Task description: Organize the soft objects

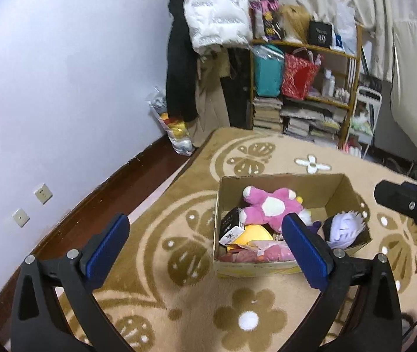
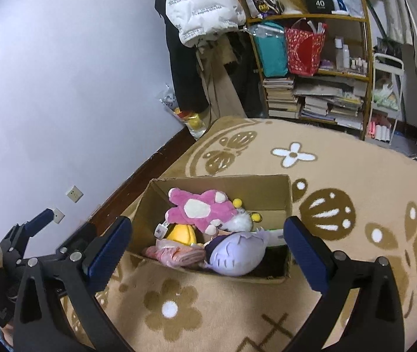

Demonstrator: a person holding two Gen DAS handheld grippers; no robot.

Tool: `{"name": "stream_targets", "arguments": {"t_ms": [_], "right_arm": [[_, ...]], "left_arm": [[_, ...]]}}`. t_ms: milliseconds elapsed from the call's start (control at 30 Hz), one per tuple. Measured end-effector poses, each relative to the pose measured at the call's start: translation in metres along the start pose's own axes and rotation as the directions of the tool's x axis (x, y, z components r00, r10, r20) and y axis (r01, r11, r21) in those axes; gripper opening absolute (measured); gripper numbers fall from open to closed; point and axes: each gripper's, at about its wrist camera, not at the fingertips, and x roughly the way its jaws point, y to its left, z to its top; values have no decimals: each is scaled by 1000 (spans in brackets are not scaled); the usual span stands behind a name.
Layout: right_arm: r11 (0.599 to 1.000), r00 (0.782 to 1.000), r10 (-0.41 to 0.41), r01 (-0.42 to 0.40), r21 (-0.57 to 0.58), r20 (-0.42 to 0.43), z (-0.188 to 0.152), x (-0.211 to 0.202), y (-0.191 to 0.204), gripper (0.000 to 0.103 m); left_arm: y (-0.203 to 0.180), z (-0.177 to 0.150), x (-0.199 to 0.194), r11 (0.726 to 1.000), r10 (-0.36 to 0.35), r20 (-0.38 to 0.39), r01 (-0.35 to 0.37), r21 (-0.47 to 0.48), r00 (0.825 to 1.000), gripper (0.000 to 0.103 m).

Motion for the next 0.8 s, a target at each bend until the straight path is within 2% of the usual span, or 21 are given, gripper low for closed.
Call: {"name": "stream_targets", "arguments": {"t_ms": [367,800], "right_arm": [[999,997,10,-7,-44,81,-15,-58,9,103],[997,988,35,-25,-69,153,-44,-107,16,103]], "left_arm": [[2,-4,-66,999,29,80,-31,21,996,102],[-6,-29,-122,999,-13,184,6,41,983,102]]}}
